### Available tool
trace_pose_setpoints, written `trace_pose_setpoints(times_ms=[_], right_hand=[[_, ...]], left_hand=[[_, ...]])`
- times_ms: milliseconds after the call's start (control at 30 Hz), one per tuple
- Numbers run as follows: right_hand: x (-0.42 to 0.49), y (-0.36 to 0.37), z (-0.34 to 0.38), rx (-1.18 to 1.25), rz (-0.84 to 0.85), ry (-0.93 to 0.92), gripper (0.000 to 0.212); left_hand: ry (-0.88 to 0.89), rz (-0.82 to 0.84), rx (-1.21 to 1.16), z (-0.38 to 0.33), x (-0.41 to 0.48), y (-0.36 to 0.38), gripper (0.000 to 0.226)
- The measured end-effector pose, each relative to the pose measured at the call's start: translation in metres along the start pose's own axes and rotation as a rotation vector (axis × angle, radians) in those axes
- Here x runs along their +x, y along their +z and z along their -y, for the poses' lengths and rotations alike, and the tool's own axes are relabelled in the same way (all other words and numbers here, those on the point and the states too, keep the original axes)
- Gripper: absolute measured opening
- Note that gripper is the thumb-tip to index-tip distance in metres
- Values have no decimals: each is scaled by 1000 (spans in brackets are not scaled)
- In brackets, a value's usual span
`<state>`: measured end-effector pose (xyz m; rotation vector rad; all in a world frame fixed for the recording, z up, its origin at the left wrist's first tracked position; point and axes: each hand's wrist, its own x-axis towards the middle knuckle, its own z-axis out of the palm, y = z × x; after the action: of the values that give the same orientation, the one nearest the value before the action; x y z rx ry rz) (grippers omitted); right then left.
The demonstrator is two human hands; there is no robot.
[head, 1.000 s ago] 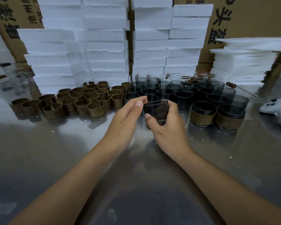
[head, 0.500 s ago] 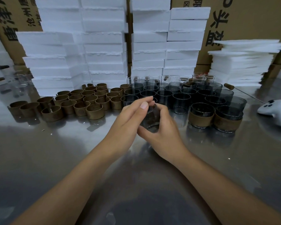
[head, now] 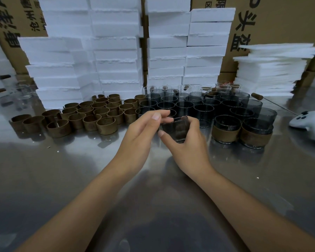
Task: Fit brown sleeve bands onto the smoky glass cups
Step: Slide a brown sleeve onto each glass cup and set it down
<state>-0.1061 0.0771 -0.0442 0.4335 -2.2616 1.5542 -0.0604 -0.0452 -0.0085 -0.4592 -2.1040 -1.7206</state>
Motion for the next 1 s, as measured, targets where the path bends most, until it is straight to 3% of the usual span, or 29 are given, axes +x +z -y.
trace_pose_setpoints(times_ms=[233, 500, 633, 700, 833, 1000], right_hand=[[1, -1, 1, 81, -63, 19, 49], [-2, -2, 6, 108, -11, 6, 52], [-5, -2, 8, 104, 30, -51, 55], [-7, -1, 8, 93, 65, -103, 61], [-10, 2, 10, 96, 80, -147, 66], [-7, 4, 7, 150, 223, -102, 87]], left_hand=[[-55, -27, 40, 9, 3, -4, 32], [-76, -15, 34, 13, 3, -6, 27], [-116, 26, 21, 14, 2, -3, 65], [-144, 41, 10, 15, 1, -1, 72], [-123, -61, 10, 14, 0, 2, 78], [-85, -206, 91, 11, 2, -2, 65]])
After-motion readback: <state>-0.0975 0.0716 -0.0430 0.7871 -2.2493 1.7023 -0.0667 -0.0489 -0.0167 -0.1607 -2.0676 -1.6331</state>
